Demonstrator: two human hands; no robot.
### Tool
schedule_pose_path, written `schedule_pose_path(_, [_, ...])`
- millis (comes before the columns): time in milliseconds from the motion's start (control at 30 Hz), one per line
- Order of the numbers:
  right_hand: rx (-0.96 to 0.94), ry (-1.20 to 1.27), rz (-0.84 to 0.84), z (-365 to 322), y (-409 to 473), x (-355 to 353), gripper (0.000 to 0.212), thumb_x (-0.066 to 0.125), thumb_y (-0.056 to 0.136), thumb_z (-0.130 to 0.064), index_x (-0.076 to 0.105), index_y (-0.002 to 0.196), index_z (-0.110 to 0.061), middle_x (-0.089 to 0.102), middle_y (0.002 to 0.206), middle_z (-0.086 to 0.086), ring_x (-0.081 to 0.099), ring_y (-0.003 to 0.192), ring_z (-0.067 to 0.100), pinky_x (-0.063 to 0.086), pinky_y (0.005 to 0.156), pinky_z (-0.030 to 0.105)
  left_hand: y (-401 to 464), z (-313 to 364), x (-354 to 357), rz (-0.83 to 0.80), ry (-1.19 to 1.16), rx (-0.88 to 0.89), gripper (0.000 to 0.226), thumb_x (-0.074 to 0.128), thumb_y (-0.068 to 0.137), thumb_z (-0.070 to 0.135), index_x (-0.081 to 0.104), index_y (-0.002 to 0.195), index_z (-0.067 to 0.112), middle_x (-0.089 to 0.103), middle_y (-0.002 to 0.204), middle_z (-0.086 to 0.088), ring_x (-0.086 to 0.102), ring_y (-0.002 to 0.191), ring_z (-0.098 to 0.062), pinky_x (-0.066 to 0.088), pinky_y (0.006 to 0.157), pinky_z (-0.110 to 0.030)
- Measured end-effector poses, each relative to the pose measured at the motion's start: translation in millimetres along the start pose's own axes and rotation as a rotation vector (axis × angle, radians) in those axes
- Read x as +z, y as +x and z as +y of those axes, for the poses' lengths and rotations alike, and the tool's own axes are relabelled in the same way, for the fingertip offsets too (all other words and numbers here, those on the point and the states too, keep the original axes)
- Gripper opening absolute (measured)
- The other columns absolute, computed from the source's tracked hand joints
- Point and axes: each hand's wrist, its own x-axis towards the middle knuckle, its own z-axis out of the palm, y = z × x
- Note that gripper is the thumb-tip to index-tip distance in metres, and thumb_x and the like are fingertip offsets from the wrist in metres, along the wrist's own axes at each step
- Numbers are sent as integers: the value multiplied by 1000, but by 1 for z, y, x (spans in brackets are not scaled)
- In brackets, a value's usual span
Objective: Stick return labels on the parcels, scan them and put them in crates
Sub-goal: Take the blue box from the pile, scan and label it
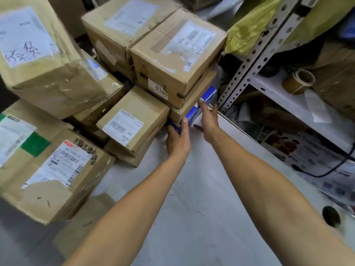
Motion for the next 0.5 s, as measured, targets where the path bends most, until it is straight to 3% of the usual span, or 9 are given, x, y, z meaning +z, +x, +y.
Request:
schedule_pose_path(67, [-95, -64, 25, -1, 15, -5, 102, 70, 78, -55, 12, 160, -37, 20, 166, -5, 34, 146, 24, 39, 113, 53, 3, 0, 2, 23, 16, 23, 70, 45, 99, 61, 30, 157, 24, 47, 153, -6, 49, 135, -27, 41, 110, -38])
schedule_pose_path(133, [-122, -154, -35, -4, 25, -12, 111, 69, 68, -57, 10, 160, -40, 24, 165, -6, 33, 146, 22, 33, 116, 54, 5, 0, 3, 50, 10, 34, 65, 48, 100, 57, 37, 154, 23, 54, 146, -6, 54, 128, -26, 44, 106, -35])
schedule_pose_path(267, [-152, -206, -168, -10, 33, -21, 59, 61, 91, -36, 35, 143, -47, 53, 137, -12, 50, 114, 1, 39, 108, 52, 7, -3, 2, 43, -74, 39, 75, 52, 88, 67, 38, 152, 31, 51, 146, 1, 54, 128, -25, 48, 108, -48])
schedule_pose_path(367, [-131, -199, -145, -12, 28, -25, 61, 64, 90, -34, 36, 144, -41, 53, 134, -8, 52, 109, 5, 47, 102, 52, 3, -6, 2, 37, -98, 30, 68, 50, 94, 61, 36, 153, 32, 49, 143, 4, 54, 125, -23, 47, 108, -48])
schedule_pose_path(500, [-90, -129, -91, 4, 10, -36, 76, 69, 80, -41, 33, 146, -37, 42, 145, -3, 51, 120, 17, 54, 93, 55, -17, -15, 1, 60, -124, 26, 56, 50, 102, 46, 39, 153, 26, 51, 142, -1, 57, 118, -22, 49, 107, -47])
